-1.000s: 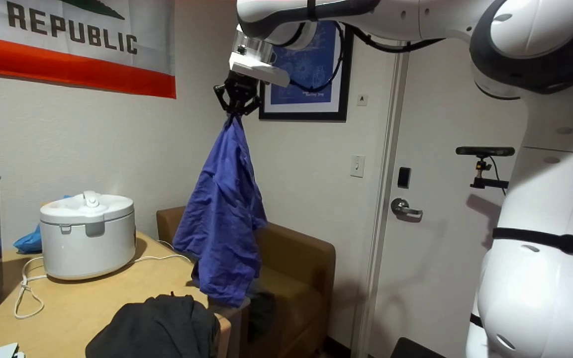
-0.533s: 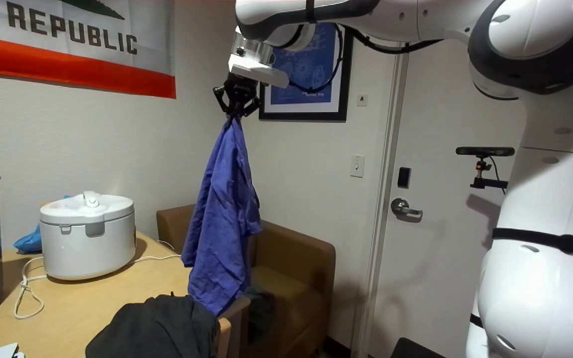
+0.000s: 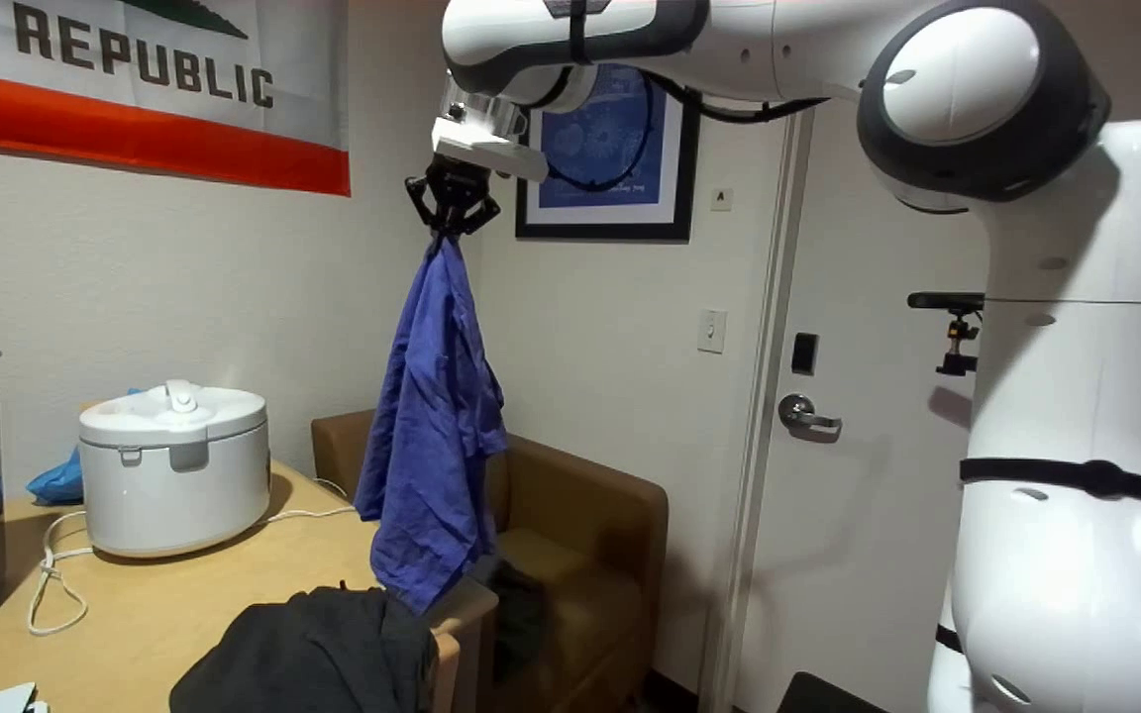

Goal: Put the blue t-shirt on the table

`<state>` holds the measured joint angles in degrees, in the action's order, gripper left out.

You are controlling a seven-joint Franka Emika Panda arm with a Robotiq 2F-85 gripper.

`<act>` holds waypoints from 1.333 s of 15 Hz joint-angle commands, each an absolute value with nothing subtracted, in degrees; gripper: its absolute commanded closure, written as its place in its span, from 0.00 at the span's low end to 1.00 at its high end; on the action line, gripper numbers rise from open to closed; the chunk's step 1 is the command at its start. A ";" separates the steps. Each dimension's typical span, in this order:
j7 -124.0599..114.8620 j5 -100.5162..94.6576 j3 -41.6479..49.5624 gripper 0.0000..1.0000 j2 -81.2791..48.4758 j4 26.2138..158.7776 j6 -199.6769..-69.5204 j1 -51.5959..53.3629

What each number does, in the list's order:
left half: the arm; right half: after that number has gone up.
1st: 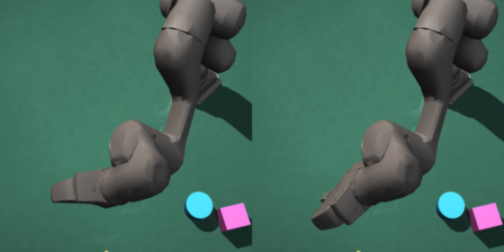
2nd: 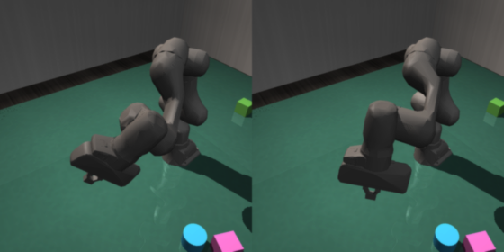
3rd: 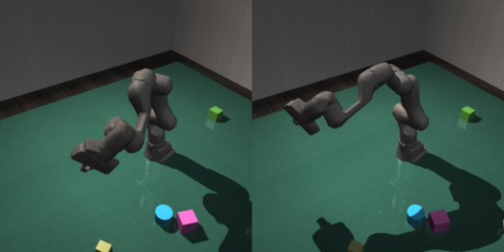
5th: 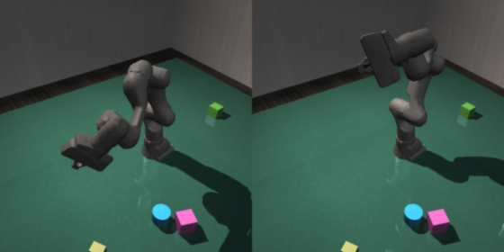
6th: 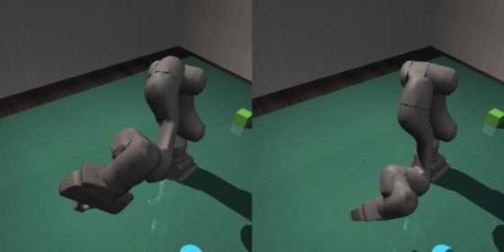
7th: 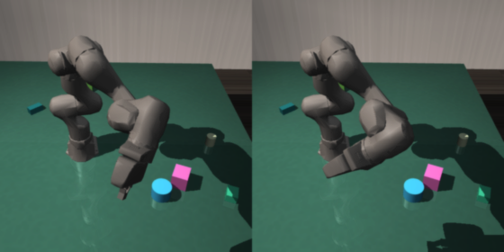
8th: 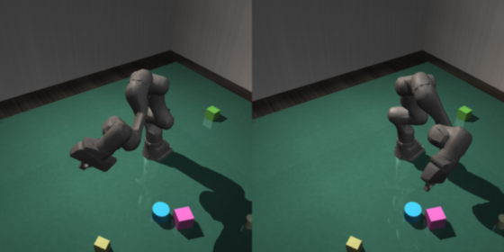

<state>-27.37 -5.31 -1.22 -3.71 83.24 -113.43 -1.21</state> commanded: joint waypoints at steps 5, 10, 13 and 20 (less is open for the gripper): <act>-25.73 -5.89 -0.09 0.99 -18.45 62.65 -110.74 1.56; -24.47 -5.60 -0.41 0.99 -25.98 55.94 -108.55 0.64; -24.74 -5.11 -0.82 0.99 -28.67 55.16 -107.83 0.75; -25.06 -2.87 -2.92 0.99 -30.54 57.09 -108.09 0.99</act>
